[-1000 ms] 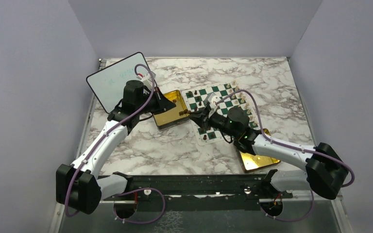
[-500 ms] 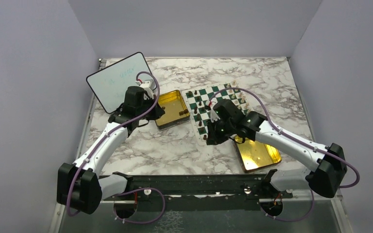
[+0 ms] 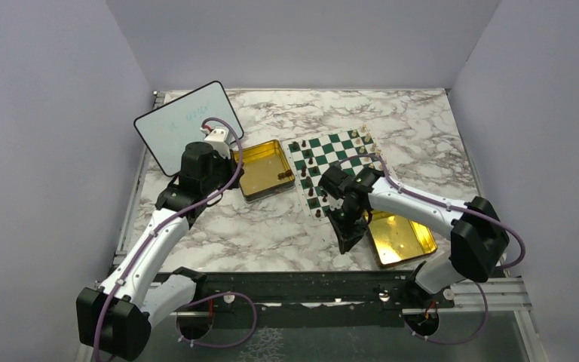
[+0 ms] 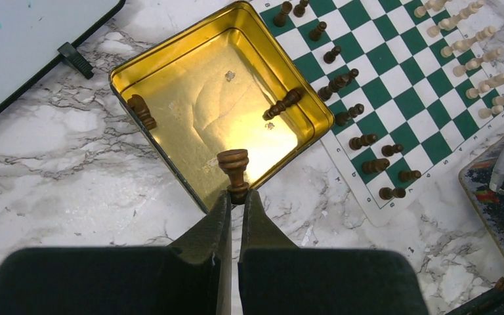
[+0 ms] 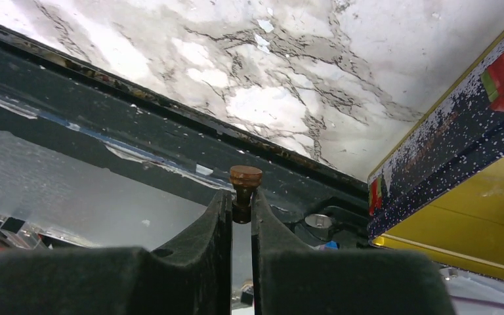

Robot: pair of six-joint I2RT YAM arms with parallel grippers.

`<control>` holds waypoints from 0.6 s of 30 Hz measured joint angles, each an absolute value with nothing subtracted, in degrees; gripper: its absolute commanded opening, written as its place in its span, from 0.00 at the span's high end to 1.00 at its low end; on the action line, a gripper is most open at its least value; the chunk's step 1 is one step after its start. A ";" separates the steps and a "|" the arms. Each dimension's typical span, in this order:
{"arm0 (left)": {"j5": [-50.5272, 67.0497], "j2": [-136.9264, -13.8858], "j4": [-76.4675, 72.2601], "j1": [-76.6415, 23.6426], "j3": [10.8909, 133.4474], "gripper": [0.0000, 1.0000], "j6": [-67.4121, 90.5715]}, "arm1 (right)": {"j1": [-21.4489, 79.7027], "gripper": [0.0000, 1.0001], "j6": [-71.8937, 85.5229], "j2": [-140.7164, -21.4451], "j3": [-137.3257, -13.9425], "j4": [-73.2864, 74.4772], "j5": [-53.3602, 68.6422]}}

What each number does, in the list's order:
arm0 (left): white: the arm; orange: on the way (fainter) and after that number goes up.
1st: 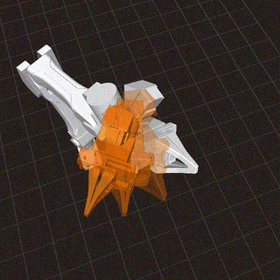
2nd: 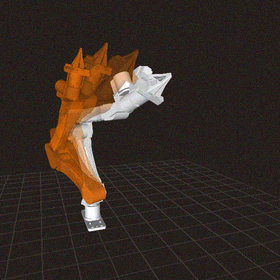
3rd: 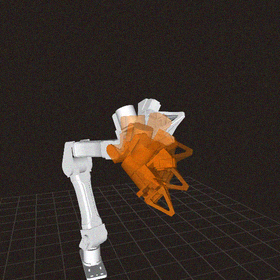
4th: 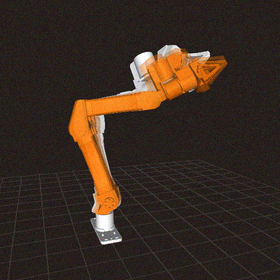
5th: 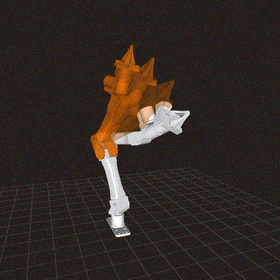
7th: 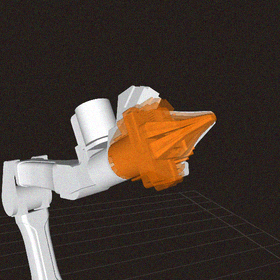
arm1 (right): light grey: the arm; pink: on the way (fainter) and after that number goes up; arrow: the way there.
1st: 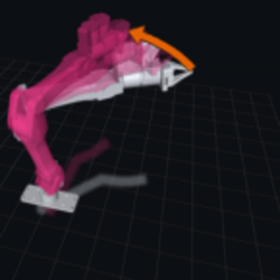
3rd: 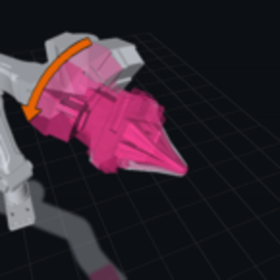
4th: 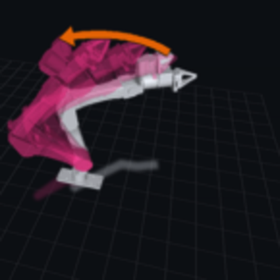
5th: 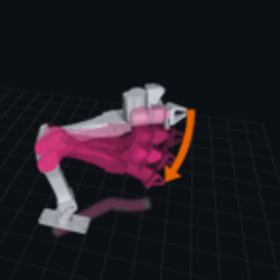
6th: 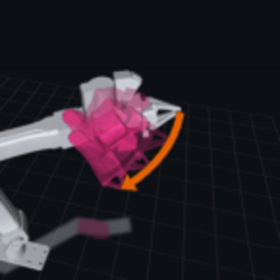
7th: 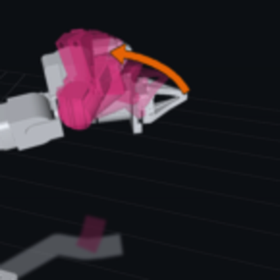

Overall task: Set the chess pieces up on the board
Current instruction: Place the chess piece at the center of the board.

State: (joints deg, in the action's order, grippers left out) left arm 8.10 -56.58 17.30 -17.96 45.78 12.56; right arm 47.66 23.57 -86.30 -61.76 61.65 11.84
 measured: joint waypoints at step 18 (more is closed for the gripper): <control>2.46 -54.54 19.51 -17.96 45.60 1.00 10.15 | 51.83 0.97 18.61 -97.54 -64.73 63.33 11.62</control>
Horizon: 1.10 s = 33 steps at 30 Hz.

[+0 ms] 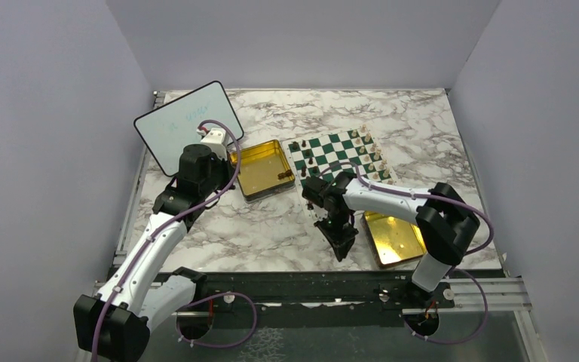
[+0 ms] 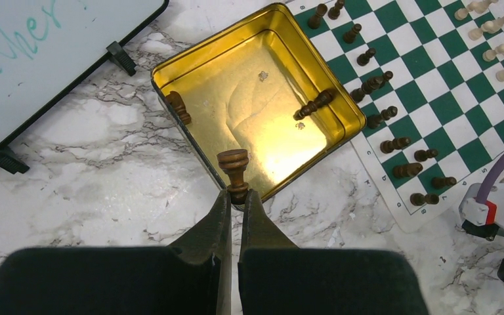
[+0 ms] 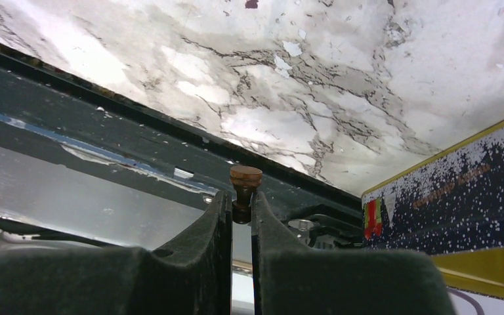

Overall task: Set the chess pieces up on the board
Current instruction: Place the chess piece at the center of the board.

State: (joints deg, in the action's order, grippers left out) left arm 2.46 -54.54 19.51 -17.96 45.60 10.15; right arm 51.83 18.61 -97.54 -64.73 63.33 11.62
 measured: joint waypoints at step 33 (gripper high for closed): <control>-0.71 -54.41 19.55 -17.96 45.63 1.00 9.74 | 53.32 0.76 12.84 -106.26 -66.61 62.89 11.64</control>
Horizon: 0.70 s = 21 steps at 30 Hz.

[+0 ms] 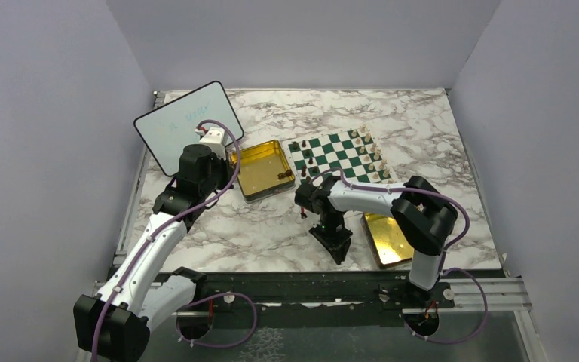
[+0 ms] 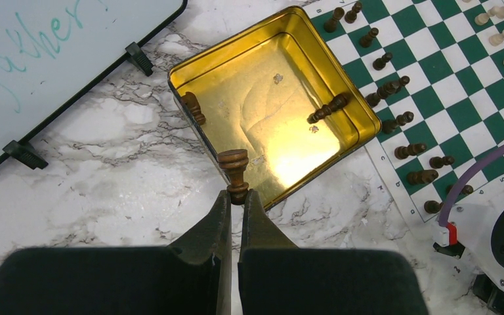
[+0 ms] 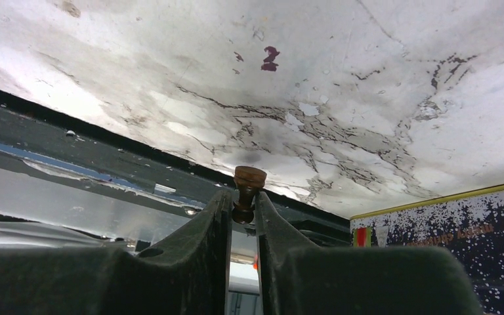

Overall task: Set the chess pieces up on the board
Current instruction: Place the chess piece at the center of the board, then pick up the chess piece at the center of the board.

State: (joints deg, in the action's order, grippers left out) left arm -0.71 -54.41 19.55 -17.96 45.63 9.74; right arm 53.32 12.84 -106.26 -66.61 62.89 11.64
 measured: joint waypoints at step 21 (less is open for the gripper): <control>-0.71 -54.08 19.55 -17.96 45.63 1.00 9.74 | 53.32 0.78 13.61 -106.39 -67.24 62.46 10.63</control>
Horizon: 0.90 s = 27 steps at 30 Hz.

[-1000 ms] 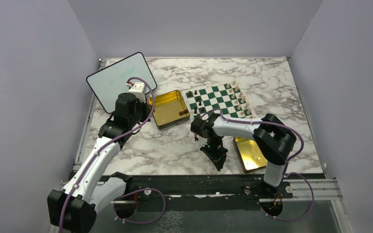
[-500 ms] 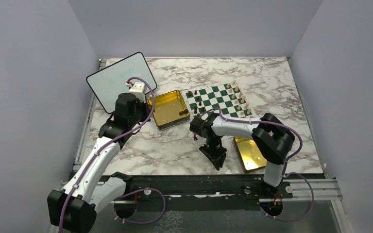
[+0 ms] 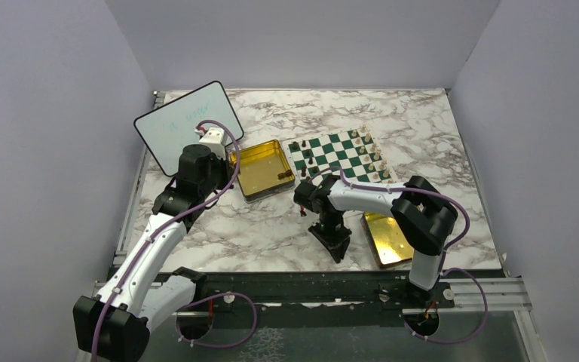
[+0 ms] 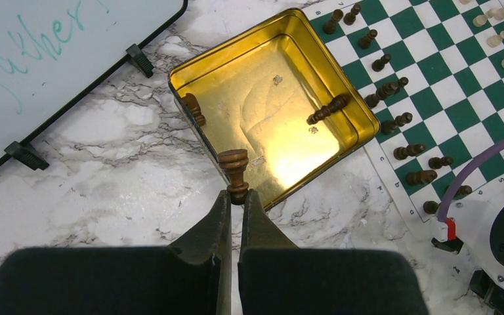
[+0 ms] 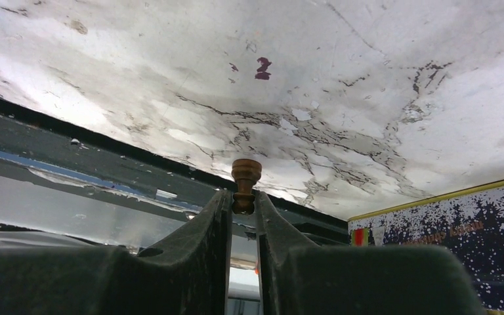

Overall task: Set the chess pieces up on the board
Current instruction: Pick up the chess piece at the center of the board, then place the chess piece on the chessboard.

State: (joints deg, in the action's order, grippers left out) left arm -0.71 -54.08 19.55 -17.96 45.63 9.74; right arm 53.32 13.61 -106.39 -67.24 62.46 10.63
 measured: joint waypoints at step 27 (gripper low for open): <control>1.04 -54.11 19.51 -17.96 45.60 1.00 9.74 | 46.74 0.92 11.14 -105.80 -88.84 69.84 4.34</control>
